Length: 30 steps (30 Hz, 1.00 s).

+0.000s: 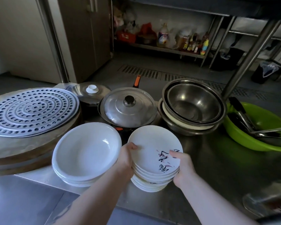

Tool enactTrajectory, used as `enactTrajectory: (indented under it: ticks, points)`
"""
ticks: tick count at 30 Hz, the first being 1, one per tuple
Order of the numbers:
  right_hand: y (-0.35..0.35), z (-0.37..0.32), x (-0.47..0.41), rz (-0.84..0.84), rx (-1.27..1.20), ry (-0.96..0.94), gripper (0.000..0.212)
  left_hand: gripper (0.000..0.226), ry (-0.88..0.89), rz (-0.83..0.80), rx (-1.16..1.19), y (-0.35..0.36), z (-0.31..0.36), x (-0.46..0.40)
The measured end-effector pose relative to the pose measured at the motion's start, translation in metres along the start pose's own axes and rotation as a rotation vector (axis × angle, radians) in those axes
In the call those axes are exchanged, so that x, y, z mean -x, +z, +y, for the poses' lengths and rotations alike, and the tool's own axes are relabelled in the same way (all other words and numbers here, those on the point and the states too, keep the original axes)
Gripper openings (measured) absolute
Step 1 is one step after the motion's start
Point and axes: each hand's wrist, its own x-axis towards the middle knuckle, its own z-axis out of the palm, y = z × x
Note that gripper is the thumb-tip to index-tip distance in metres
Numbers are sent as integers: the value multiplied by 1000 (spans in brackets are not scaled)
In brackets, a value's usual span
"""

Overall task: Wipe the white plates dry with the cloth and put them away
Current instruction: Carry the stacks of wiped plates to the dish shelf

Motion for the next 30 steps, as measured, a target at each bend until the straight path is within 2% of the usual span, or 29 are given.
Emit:
enactTrajectory:
  ticks: [3, 6, 9, 12, 14, 16, 18, 22, 25, 30]
  points:
    - [-2, 1, -1, 18, -3, 20, 31, 27, 23, -8, -14, 0, -4, -2]
    - [-3, 2, -1, 48, -1, 22, 25, 41, 58, 4, -61, 0, -10, -3]
    - [-2, 2, -2, 43, 9, 26, 26, 33, 92, 20, -76, -2, -13, -8]
    - [-2, 7, -3, 45, 40, 5, 28, 32, 129, -39, -122, -7, -14, -9]
    - [-7, 16, -4, 61, 54, -89, 35, 46, 230, -97, -174, -12, -19, -9]
    - [-13, 26, -3, 56, 113, -233, 50, 68, 353, -124, -248, -18, -24, -6]
    - [-16, 32, -1, 34, 183, -327, 64, 76, 484, -150, -335, -21, -29, -4]
    - [-17, 31, -2, 38, 266, -413, 66, 67, 628, -148, -473, -25, -29, -11]
    - [-17, 27, -4, 60, 329, -439, 57, 67, 638, -127, -546, -25, -28, -15]
    - [-15, 23, -8, 64, 341, -431, 52, 61, 639, -111, -529, -26, -28, -21]
